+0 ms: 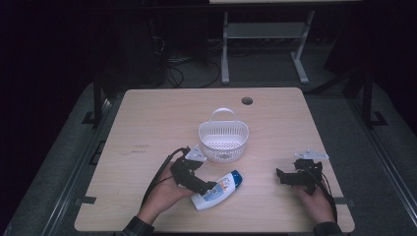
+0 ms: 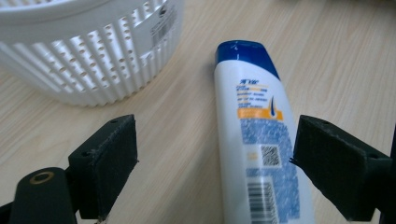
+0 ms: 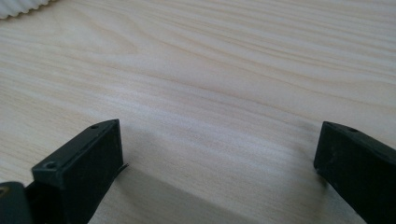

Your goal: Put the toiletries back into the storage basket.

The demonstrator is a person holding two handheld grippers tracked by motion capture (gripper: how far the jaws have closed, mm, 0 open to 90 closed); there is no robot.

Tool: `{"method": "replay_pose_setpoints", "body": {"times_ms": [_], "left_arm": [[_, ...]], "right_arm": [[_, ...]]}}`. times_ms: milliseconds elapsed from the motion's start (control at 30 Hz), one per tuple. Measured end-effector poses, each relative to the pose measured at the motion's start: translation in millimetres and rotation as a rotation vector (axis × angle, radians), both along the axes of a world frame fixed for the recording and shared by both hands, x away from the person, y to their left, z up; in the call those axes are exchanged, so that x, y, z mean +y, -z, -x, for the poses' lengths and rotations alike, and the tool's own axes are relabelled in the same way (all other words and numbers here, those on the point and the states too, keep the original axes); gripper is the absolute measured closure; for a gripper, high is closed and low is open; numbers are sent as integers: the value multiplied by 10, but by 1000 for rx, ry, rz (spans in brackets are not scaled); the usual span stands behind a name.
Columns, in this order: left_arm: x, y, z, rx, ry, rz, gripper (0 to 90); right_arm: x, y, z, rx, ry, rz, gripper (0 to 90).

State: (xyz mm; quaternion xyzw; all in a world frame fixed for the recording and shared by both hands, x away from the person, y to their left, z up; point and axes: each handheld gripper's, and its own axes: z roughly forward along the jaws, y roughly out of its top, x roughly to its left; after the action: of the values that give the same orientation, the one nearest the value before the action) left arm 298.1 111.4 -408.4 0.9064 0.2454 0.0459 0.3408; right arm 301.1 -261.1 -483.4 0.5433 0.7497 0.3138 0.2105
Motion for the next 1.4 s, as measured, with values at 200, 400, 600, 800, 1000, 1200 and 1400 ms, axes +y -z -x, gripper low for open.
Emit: {"method": "replay_pose_setpoints", "body": {"times_ms": [200,400,600,800,1000,1200,1400], "left_arm": [[-146,8,-11,2,17,-3,133],[-281,30,-25,10,34,-12,133],[-388,80,-25,19,43,-33,133],[-541,170,-39,31,52,-54,133],[-662,236,-56,36,52,-72,133],[-795,344,-43,27,55,-118,133],[-818,404,-65,37,46,-162,141]], "right_arm": [[0,0,0,0,0,0,7],[1,0,0,0,0,0,7],[1,0,0,0,-2,-1,7],[1,0,0,-1,-4,0,7],[1,1,0,-2,-6,0,7],[1,1,0,-2,-6,0,7],[1,1,0,-2,-6,0,7]]}}
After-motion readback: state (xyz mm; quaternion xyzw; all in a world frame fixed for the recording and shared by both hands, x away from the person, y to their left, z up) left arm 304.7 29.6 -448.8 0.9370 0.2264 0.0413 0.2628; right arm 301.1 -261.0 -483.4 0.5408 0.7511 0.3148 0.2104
